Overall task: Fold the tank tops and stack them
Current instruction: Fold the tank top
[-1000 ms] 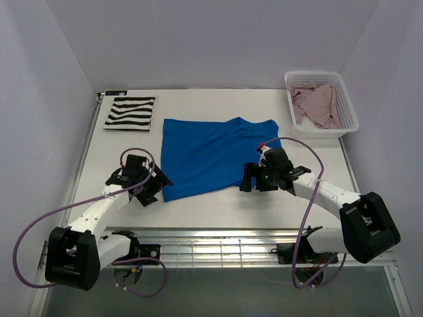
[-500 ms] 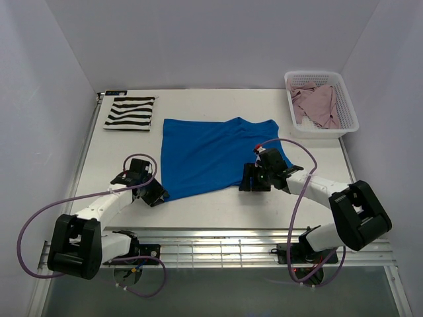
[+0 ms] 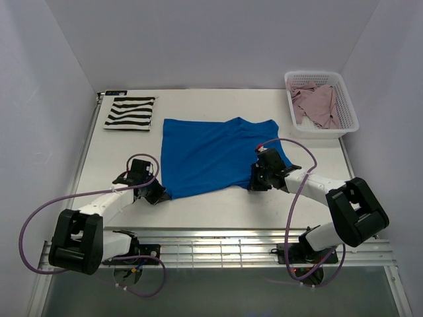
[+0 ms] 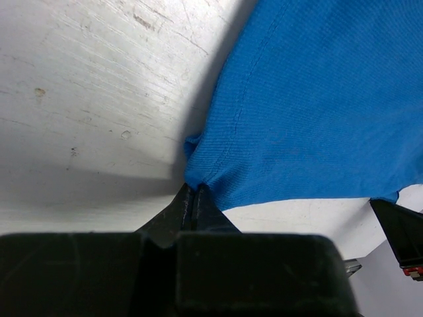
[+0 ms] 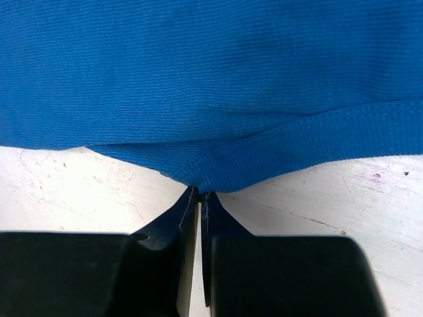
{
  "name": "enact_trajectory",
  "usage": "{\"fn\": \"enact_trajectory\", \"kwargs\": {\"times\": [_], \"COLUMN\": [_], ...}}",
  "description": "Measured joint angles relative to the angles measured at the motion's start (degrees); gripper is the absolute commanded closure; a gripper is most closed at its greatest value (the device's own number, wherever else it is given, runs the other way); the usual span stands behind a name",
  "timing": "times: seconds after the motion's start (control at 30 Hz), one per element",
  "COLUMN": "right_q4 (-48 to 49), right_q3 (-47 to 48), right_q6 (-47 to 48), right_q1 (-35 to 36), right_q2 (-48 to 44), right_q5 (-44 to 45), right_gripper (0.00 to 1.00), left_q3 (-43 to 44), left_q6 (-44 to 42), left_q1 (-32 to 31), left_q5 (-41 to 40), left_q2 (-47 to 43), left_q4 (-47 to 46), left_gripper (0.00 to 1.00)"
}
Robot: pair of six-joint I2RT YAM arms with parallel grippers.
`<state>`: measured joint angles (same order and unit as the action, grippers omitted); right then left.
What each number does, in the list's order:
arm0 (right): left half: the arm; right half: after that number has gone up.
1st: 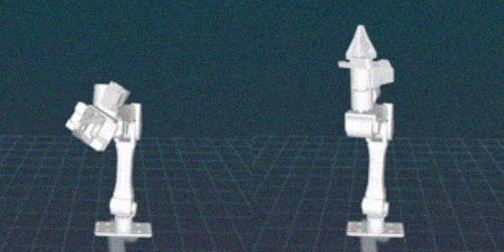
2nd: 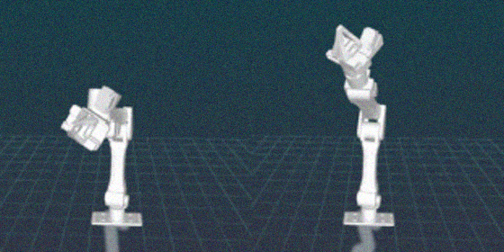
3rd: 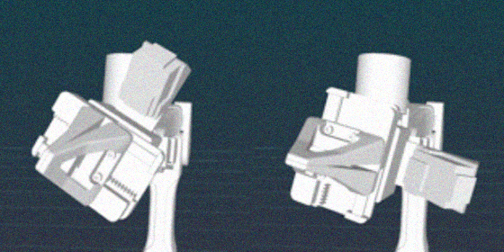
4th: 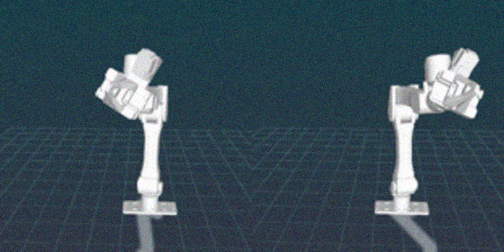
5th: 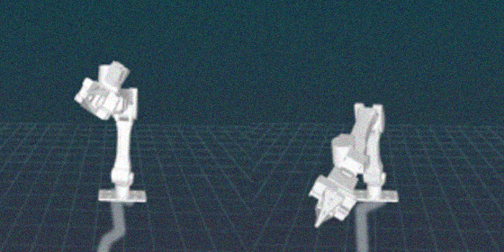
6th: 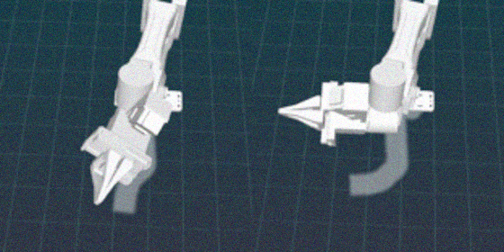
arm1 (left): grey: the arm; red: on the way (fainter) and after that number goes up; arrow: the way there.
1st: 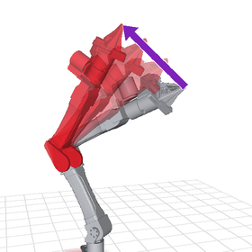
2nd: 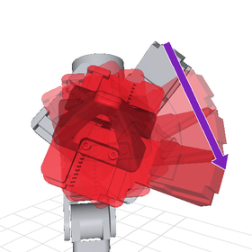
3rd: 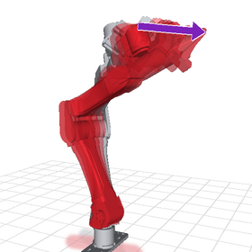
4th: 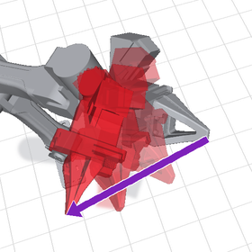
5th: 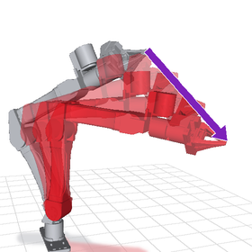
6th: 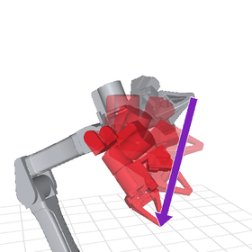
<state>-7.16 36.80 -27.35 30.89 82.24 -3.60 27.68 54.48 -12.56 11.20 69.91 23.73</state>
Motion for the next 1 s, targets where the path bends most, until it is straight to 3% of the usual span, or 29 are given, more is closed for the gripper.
{"fn": "enact_trajectory", "kwargs": {"times": [0.4, 0.77, 1.0], "right_q4": [-1.2, -14.3, -18.4], "right_q3": [-0.9, -7.3, -6.4], "right_q6": [5.2, 6.6, 6.7], "right_q1": [0.0, 0.0, 0.0], "right_q2": [-4.4, -13.3, -14.0], "right_q5": [-2.8, -5.4, -5.6], "right_gripper": [0.92, 0.92, 0.92], "left_q3": [-0.3, -0.3, 1.1], "left_q6": [0.0, -0.3, -1.3], "left_q1": [0.0, -0.1, -0.1], "left_q5": [-0.8, -1.4, 0.9], "left_q2": [-4.1, -8.2, -8.6], "left_q4": [3.2, 9.4, 11.6], "left_gripper": [1.00, 1.00, 1.00]}}
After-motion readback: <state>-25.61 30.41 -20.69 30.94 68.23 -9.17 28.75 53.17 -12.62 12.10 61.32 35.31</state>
